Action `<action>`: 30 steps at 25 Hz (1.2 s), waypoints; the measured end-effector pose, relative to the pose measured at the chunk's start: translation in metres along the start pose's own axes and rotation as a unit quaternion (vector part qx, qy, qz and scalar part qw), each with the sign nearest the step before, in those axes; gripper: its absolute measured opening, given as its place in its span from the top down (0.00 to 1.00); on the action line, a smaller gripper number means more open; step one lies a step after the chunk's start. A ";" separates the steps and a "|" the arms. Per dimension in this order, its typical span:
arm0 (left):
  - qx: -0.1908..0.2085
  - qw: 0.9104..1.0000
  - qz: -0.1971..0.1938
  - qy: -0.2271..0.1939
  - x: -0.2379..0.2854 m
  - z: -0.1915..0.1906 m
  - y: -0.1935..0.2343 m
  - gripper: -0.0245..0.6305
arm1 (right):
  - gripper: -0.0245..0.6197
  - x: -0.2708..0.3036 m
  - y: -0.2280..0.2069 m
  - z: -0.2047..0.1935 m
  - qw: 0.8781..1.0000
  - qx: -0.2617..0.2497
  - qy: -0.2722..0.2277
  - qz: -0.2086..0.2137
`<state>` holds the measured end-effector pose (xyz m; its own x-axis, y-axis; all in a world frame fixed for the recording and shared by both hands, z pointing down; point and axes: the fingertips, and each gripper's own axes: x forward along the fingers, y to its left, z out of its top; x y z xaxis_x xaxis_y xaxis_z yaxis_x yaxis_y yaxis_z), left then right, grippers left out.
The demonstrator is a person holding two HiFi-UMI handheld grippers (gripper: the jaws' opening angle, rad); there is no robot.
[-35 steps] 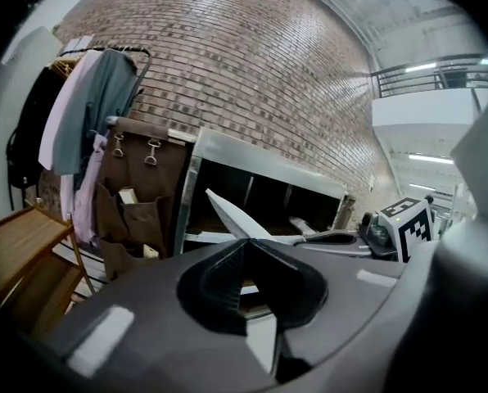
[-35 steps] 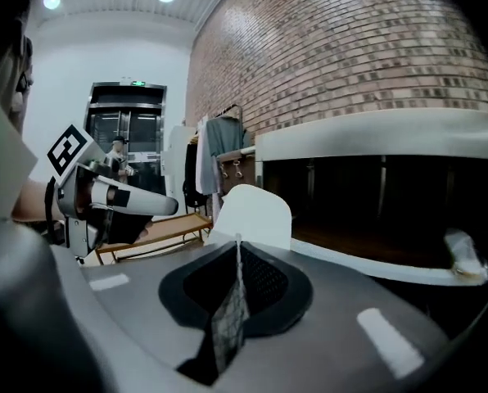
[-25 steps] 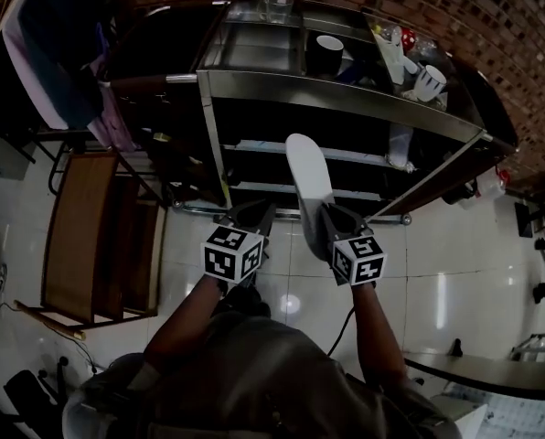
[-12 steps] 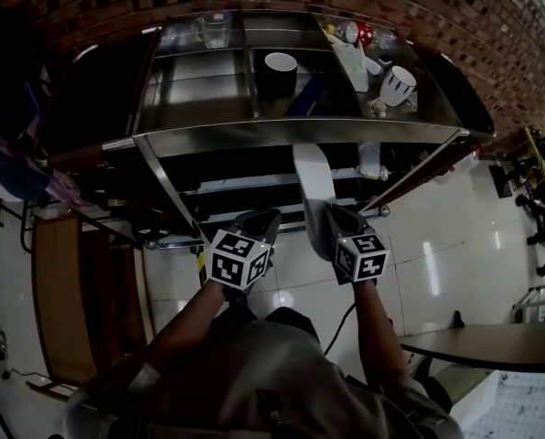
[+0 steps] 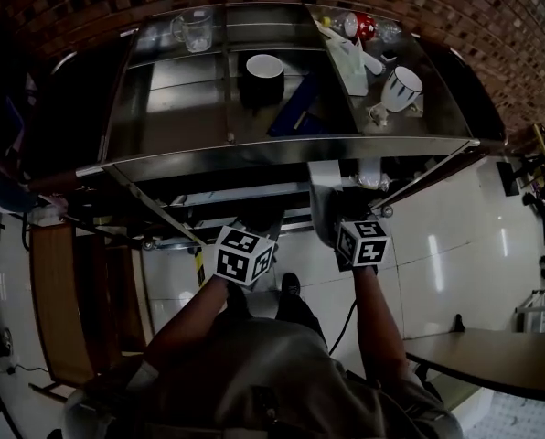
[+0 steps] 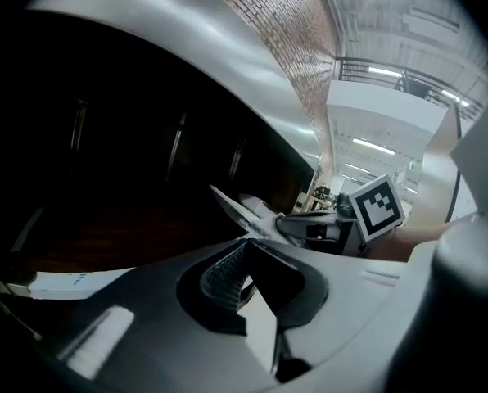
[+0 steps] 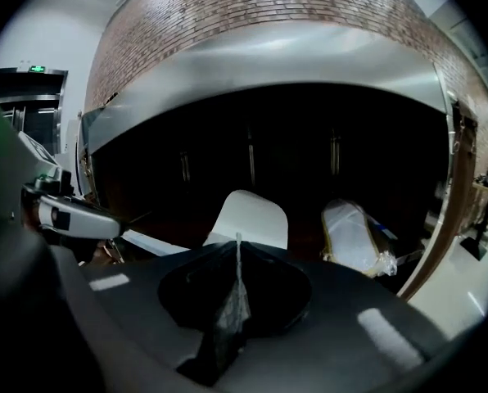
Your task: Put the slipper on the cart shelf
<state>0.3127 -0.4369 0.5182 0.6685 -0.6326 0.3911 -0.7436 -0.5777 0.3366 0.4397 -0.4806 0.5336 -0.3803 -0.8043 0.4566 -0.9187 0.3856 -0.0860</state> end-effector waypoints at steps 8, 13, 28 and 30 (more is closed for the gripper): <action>-0.010 0.998 0.068 -0.002 0.033 0.009 0.006 0.95 | 0.94 0.053 -0.041 0.001 0.999 -0.016 0.011 0.032; -0.014 0.995 0.103 -0.007 0.041 0.013 0.005 0.95 | 0.94 0.082 -0.055 0.006 0.999 -0.014 0.009 0.049; -0.022 0.991 0.127 -0.025 0.019 0.024 0.013 0.95 | 0.80 0.082 -0.041 0.041 0.996 -0.031 -0.025 0.082; -0.023 0.992 0.122 -0.030 0.017 0.027 0.013 0.95 | 0.80 0.069 -0.033 0.046 0.995 -0.034 -0.036 0.085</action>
<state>0.3141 -0.4690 0.5062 0.4669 -0.7809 0.4150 -0.8824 -0.3806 0.2766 0.4389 -0.5695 0.5268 -0.5391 -0.7535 0.3763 -0.8316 0.5469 -0.0961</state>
